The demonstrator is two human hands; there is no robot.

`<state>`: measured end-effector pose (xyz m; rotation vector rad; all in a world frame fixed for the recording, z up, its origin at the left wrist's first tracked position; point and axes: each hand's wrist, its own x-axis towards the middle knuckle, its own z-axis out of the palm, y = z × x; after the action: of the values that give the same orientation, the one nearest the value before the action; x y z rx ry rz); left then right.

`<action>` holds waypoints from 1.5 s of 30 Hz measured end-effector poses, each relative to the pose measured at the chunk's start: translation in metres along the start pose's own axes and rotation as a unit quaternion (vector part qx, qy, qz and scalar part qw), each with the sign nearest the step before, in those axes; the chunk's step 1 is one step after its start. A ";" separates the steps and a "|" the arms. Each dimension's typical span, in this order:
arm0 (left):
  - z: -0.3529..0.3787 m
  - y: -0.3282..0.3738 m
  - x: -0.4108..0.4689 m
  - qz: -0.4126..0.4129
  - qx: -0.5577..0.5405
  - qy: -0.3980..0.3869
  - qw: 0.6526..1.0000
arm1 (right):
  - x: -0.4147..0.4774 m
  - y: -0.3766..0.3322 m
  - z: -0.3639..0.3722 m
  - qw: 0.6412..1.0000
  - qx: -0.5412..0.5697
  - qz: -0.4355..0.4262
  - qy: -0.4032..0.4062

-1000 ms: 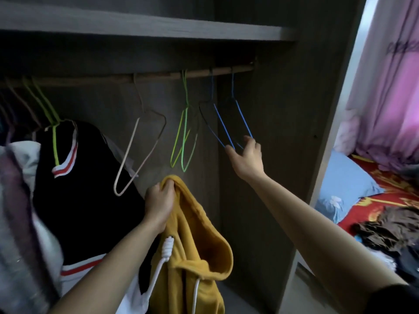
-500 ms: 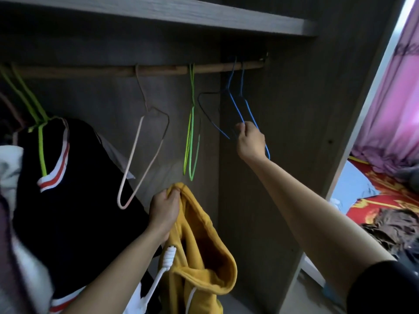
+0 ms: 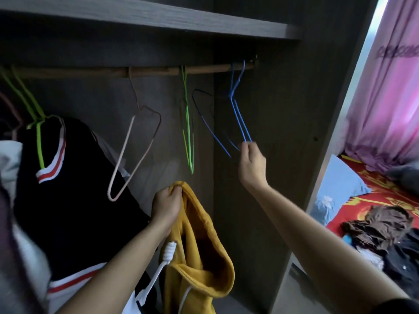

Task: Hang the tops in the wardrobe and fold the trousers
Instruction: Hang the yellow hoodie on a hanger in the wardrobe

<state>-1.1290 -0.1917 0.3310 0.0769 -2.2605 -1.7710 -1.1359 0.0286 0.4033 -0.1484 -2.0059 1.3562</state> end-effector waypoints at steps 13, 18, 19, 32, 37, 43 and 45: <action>0.028 -0.010 -0.028 -0.042 0.059 0.008 0.997 | -0.148 0.101 -0.113 0.999 -0.037 0.013 0.024; 0.041 -0.015 -0.035 -0.035 0.141 0.034 0.989 | -0.188 0.124 -0.186 0.988 -0.152 -0.025 0.000; 0.044 -0.016 -0.036 -0.032 0.157 0.041 0.986 | -0.197 0.128 -0.200 0.984 -0.175 -0.027 -0.008; 0.062 -0.012 -0.054 0.000 0.211 0.049 0.976 | -0.258 0.147 -0.294 0.968 -0.237 -0.043 -0.069; 0.066 0.000 -0.061 0.018 0.204 0.005 0.979 | -0.262 0.147 -0.303 0.965 -0.235 -0.045 -0.111; 0.089 0.015 -0.095 0.075 0.134 -0.130 0.979 | -0.254 0.134 -0.238 0.947 -0.227 0.000 -0.227; 0.090 0.024 -0.105 0.042 0.047 -0.144 0.988 | -0.251 0.127 -0.217 0.916 -0.258 0.026 -0.307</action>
<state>-1.0471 -0.0794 0.3156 -0.2690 -2.5033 -1.7260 -0.8526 0.1383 0.2191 -0.0068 -2.8847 0.9313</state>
